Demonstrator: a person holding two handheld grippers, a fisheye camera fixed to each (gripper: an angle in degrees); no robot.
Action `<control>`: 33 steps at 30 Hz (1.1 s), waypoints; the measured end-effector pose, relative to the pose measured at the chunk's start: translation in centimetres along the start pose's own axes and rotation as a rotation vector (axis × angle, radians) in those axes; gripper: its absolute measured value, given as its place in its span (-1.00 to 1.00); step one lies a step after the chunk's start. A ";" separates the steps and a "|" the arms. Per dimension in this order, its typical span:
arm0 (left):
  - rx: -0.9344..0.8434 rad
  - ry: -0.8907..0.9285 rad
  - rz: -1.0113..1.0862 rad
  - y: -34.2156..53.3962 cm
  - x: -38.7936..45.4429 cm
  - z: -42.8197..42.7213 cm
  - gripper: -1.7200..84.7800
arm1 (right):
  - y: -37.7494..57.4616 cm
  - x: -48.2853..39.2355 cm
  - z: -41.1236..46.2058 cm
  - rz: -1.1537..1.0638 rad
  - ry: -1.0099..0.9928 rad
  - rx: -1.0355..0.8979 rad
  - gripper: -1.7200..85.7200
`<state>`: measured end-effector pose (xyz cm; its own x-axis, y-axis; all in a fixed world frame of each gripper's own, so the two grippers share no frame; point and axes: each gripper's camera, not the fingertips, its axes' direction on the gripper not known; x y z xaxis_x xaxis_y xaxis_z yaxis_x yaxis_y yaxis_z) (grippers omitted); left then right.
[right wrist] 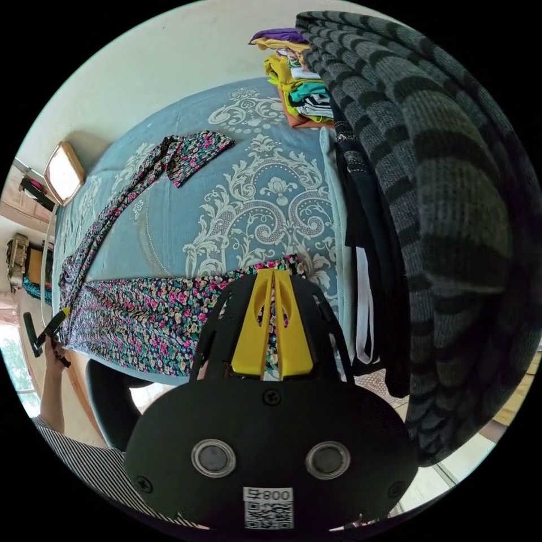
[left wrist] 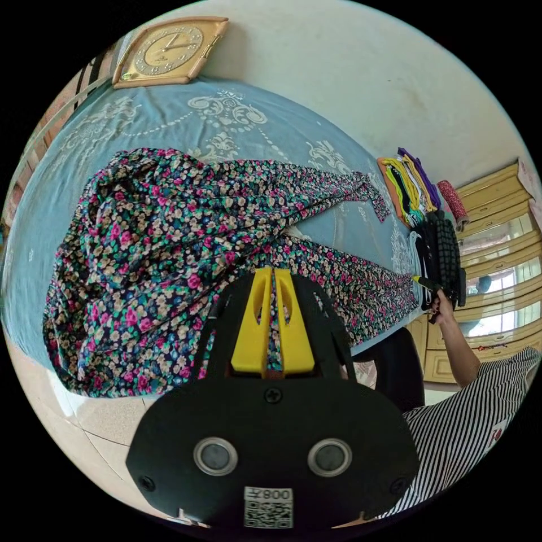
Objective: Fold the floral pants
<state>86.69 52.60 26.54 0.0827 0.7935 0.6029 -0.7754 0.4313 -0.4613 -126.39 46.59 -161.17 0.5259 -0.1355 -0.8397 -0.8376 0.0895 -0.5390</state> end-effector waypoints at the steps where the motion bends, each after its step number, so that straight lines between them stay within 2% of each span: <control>1: 0.007 -0.011 -0.003 -0.3 -0.1 -0.4 -0.93 | -0.3 -0.2 -0.4 0.004 -0.021 0.013 -0.96; 8: 0.104 -0.094 -0.077 -6.0 -2.2 -4.7 -0.87 | -6.1 -6.2 -1.3 -0.103 -0.103 0.064 -0.88; 14: 0.088 -0.178 -0.141 -13.4 -3.4 -5.0 -0.84 | -13.6 -13.4 0.7 -0.236 -0.139 0.039 -0.83; 18: 0.003 -0.244 -0.232 -17.0 -4.2 -3.7 -0.92 | -17.9 -17.5 1.8 -0.293 -0.102 0.047 -0.82; 23: 0.085 -0.335 -0.193 -20.0 -3.4 -6.3 -0.95 | -24.2 -22.9 4.4 -0.390 -0.007 0.037 -0.80; 27: 0.277 -0.269 -0.330 -21.5 -4.8 -10.1 -0.95 | -27.2 -26.1 6.4 -0.460 0.081 0.028 -0.80; 29: 0.292 -0.232 -0.354 -22.1 -5.2 -10.6 -0.95 | -28.7 -27.7 8.0 -0.498 0.151 0.014 -0.82; 33: 0.292 -0.284 -0.330 -23.1 -4.2 -10.8 -0.95 | -30.2 -28.7 8.3 -0.535 0.167 0.030 -0.89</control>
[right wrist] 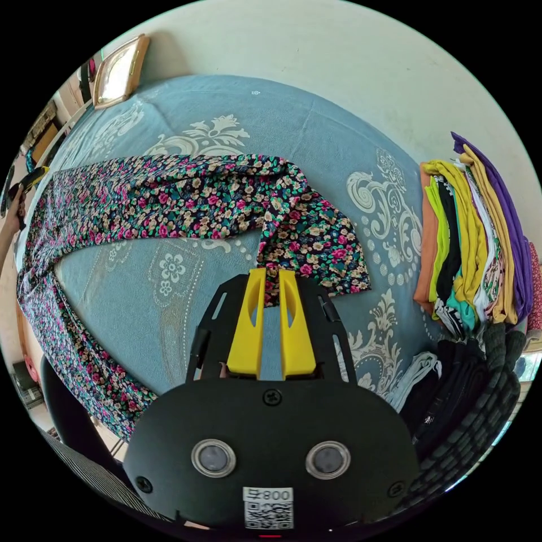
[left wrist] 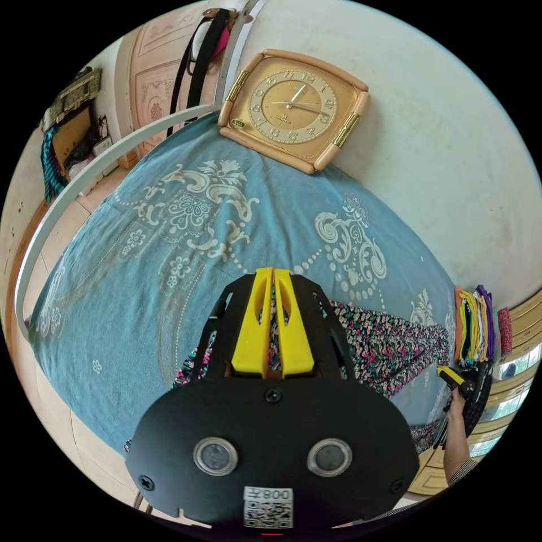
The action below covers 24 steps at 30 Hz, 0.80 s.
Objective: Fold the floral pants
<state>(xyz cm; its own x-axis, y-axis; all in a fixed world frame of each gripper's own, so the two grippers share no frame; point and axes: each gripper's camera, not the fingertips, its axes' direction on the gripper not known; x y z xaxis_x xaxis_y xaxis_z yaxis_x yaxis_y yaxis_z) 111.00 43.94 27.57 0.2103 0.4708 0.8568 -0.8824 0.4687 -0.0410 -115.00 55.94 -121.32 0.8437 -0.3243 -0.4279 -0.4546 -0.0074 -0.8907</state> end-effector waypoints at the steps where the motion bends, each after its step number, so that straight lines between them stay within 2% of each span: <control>1: -0.004 -0.003 0.007 -0.1 0.2 0.0 -0.95 | -0.4 0.2 0.2 -0.007 0.015 -0.007 -0.93; 4: -0.019 0.019 0.039 -0.5 1.1 0.1 -0.95 | -1.4 1.0 0.4 -0.037 0.031 -0.032 -0.95; 9: -0.134 0.061 0.234 -0.5 5.1 1.9 -0.94 | -2.7 4.2 -0.5 -0.017 0.020 -0.020 -0.96; 17: -0.199 -0.033 0.284 -1.2 7.1 3.6 -0.96 | -4.1 12.5 -10.6 -0.012 -0.215 0.082 -0.96; 21: -0.194 -0.027 0.282 -1.7 7.5 3.6 -0.96 | -4.1 15.3 -15.4 -0.013 -0.252 0.146 -0.96; 24: -0.191 -0.023 0.291 -2.0 8.0 3.7 -0.96 | -4.9 16.3 -17.5 -0.022 -0.208 0.150 -0.96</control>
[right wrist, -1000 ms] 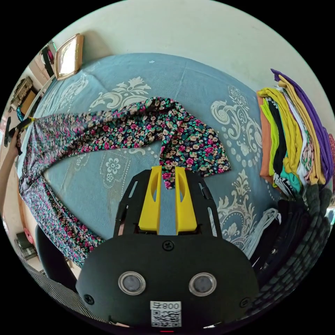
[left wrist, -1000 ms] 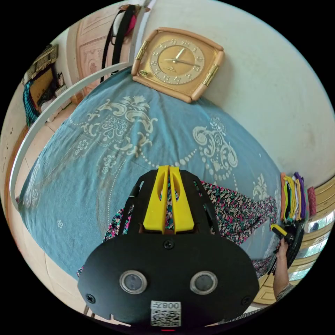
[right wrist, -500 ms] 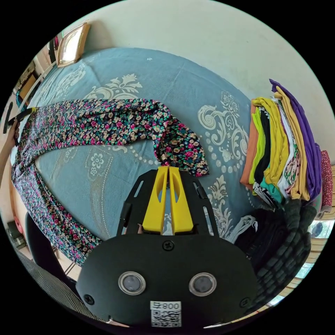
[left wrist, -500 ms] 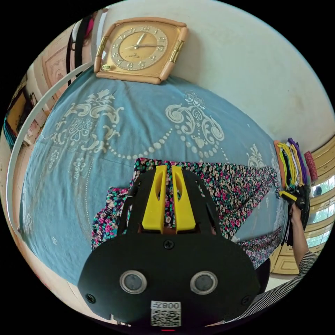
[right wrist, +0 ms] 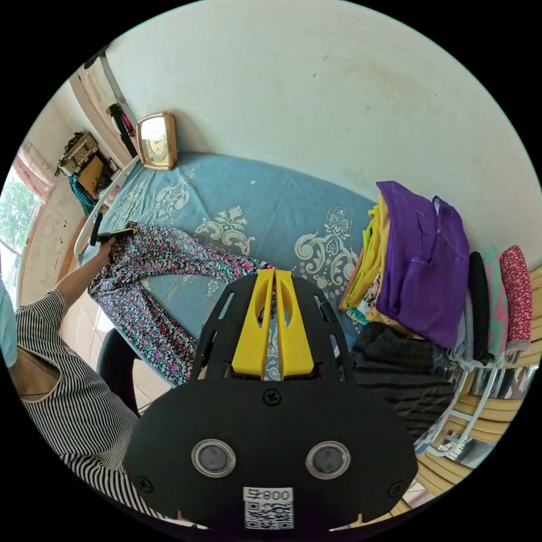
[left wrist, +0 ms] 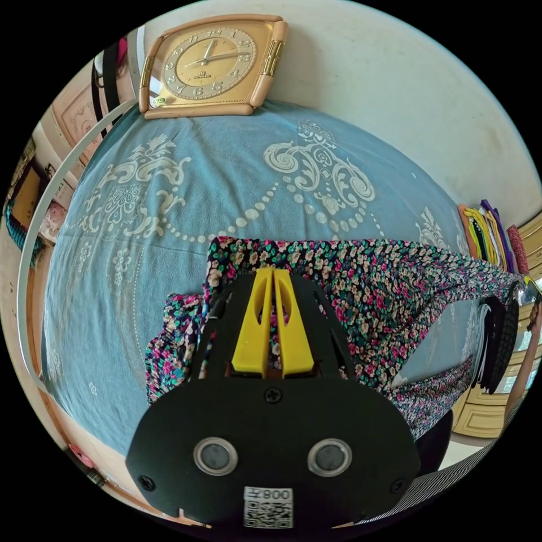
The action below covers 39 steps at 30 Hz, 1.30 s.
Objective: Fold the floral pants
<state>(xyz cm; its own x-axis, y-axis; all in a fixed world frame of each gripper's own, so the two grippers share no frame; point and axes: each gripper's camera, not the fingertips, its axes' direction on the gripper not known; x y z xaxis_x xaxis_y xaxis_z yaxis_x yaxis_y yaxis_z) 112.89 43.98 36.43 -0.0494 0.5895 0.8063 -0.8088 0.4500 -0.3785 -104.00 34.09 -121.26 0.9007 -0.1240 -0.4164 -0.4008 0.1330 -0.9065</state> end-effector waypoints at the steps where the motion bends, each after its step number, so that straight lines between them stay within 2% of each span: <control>1: -0.001 0.000 0.003 -0.1 0.1 0.0 -0.96 | -0.8 0.3 0.2 -0.004 0.031 -0.025 -0.96; 4: -0.005 -0.007 0.009 -0.8 0.5 0.4 -0.96 | -3.9 2.5 3.7 0.010 0.080 -0.125 -0.96; 8: -0.002 -0.023 0.014 -1.5 0.9 0.8 -0.96 | -9.0 8.2 13.1 0.169 0.112 -0.270 -0.97; 11: -0.013 -0.044 0.043 -1.8 1.1 1.0 -0.95 | -11.1 10.0 16.8 0.292 0.227 -0.251 -0.97; 14: 0.003 -0.039 0.058 -1.7 1.2 0.9 -0.94 | -11.4 8.6 17.5 0.276 0.221 -0.151 -0.96; 16: 0.046 0.034 0.067 -1.1 1.3 0.4 -0.93 | -10.4 6.9 17.6 0.225 0.220 -0.108 -0.95; 19: 0.112 0.240 0.117 1.0 2.3 -0.6 -0.89 | -7.3 5.0 18.8 0.188 0.277 -0.061 -0.92; 22: 0.090 0.390 0.220 3.4 4.6 -0.2 -0.84 | -5.0 5.8 22.4 0.241 0.293 -0.123 -0.82; 27: -0.079 0.262 0.386 5.7 8.3 3.3 -0.86 | -4.2 8.3 27.2 0.353 0.168 -0.197 -0.77; 30: -0.037 0.221 0.394 6.0 8.3 3.7 -0.91 | -4.5 8.3 30.0 0.342 0.234 -0.271 -0.79; 34: -0.053 0.214 0.400 6.0 8.1 4.0 -0.94 | -4.7 7.7 31.0 0.342 0.206 -0.281 -0.90; 39: 0.012 0.300 0.390 6.7 6.4 2.1 -0.95 | -3.8 5.1 27.2 0.252 0.233 -0.257 -0.93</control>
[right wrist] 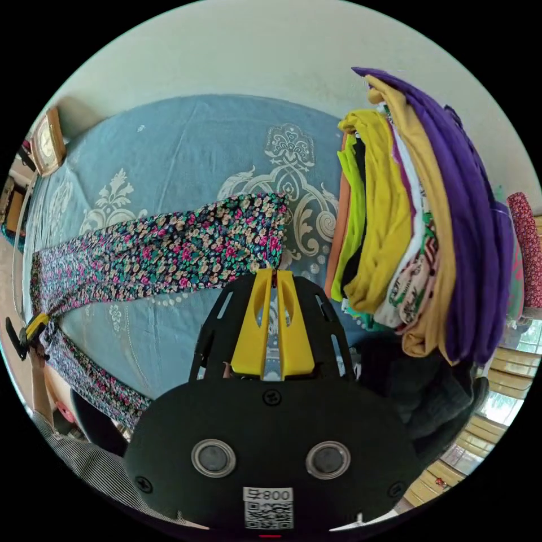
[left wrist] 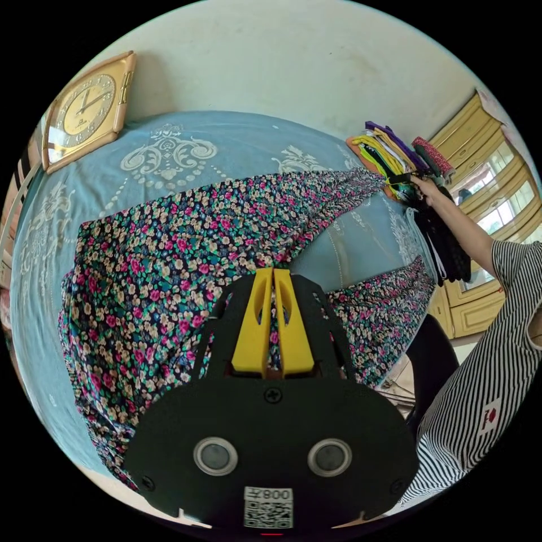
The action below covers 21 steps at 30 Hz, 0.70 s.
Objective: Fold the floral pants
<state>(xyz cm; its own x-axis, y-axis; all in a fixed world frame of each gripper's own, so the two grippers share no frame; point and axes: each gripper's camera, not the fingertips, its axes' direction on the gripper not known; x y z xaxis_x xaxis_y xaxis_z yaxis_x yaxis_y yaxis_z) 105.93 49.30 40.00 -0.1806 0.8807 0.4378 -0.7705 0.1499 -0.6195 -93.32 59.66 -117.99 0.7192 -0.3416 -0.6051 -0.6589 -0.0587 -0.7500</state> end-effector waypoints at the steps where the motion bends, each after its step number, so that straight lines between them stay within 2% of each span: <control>1: 0.006 0.010 0.003 0.2 -0.1 -0.2 -0.95 | 1.0 -0.2 -1.3 -0.024 -0.011 0.005 -0.93; 6: -0.001 0.056 0.021 1.7 -0.9 -0.4 -0.95 | 5.2 -0.3 -2.8 -0.041 -0.017 -0.025 -0.93; 8: -0.013 0.074 0.019 2.1 -1.2 0.0 -0.95 | 6.8 -0.3 -1.0 -0.009 -0.017 -0.079 -0.93; 11: -0.128 0.057 0.029 2.7 -1.7 1.8 -0.94 | 8.1 -0.8 2.6 0.026 -0.072 -0.178 -0.92; 13: -0.156 0.076 0.022 3.1 -2.2 2.3 -0.93 | 8.8 -1.9 4.1 0.034 -0.017 -0.215 -0.91; 21: -0.018 0.093 -0.054 4.9 -5.4 -0.9 -0.83 | 10.5 -6.1 0.9 0.054 0.112 -0.068 -0.82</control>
<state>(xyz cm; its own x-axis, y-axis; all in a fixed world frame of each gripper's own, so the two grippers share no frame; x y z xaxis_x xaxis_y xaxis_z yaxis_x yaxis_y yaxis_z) 103.68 45.68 34.08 -0.0813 0.9090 0.4089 -0.7663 0.2054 -0.6088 -104.43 61.97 -122.41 0.6553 -0.4487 -0.6077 -0.7124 -0.0997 -0.6946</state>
